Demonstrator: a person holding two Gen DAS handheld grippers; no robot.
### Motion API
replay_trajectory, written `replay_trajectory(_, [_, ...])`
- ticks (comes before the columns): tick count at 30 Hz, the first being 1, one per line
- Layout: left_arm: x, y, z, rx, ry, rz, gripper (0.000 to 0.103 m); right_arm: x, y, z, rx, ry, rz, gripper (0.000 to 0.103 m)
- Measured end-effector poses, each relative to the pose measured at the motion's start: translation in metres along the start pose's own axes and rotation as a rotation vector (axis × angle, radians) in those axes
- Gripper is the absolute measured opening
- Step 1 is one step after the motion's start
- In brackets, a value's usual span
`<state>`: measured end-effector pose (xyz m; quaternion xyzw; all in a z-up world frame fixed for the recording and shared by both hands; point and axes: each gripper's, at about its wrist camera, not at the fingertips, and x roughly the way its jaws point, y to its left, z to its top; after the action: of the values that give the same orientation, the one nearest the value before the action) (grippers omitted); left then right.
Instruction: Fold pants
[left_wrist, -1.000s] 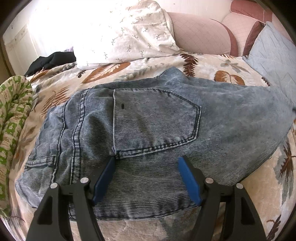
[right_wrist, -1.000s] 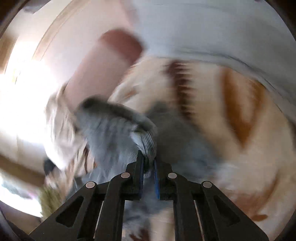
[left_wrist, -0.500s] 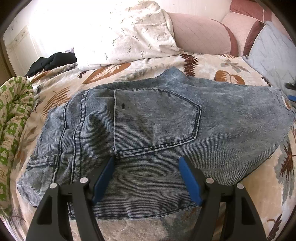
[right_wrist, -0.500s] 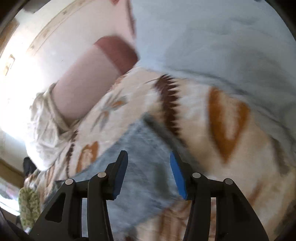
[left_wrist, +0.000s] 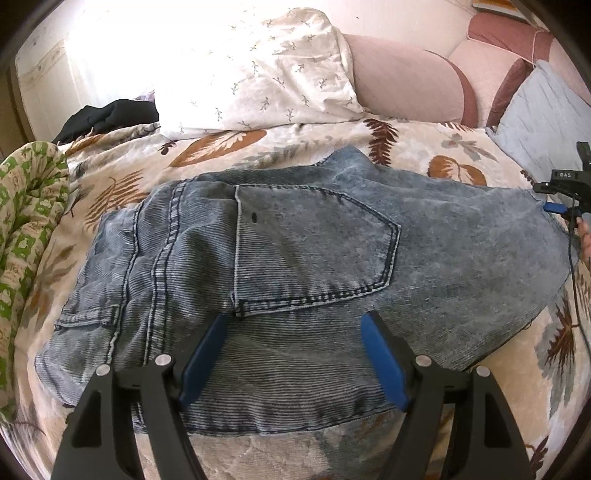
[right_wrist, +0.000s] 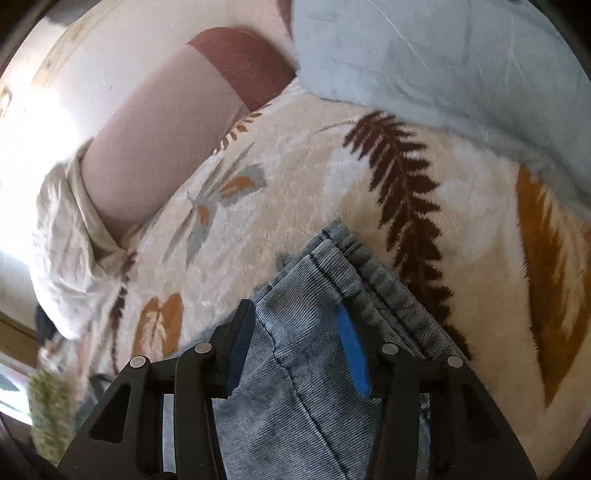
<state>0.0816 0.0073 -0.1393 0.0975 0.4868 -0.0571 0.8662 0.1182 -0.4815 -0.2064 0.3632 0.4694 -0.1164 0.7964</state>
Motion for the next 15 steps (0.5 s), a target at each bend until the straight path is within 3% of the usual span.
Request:
replay_trajectory(2, [-0.001, 0.002, 0.000, -0.009, -0.004, 0.007, 0.078, -0.010, 0.013, -0.005, -0.054, -0.018, -0.007, 0.048])
replay_trajectory(6, [0.002, -0.004, -0.001, 0.010, 0.010, 0.036, 0.078, -0.018, 0.052, -0.014, -0.149, -0.007, 0.081, 0.048])
replay_trajectory(11, [-0.001, 0.002, 0.000, -0.016, 0.022, 0.015, 0.078, -0.005, 0.154, -0.040, -0.364, 0.141, 0.267, 0.048])
replay_trajectory(15, [-0.002, 0.002, -0.001, -0.012, 0.024, 0.012, 0.078, 0.018, 0.237, -0.075, -0.513, 0.238, 0.323, 0.048])
